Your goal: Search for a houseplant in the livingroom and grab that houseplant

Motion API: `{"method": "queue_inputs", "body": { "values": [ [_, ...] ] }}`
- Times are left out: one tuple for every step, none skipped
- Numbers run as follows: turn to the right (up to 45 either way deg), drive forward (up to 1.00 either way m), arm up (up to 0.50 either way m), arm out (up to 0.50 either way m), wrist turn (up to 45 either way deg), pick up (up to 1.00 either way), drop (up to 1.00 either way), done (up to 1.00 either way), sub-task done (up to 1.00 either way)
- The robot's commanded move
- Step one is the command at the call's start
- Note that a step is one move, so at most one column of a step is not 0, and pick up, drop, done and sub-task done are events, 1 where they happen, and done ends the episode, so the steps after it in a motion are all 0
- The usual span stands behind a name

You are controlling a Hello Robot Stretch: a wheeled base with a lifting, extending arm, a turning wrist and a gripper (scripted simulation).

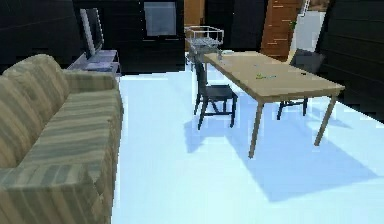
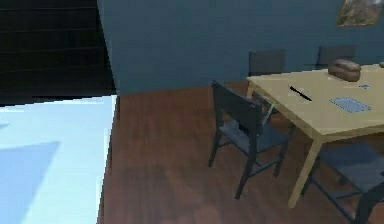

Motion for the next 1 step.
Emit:
{"method": "queue_inputs", "body": {
  "values": [
    [0.0, 0.80, 0.00, 0.00, 0.0, 0.00, 0.00, 0.00, 0.00]
  ]
}}
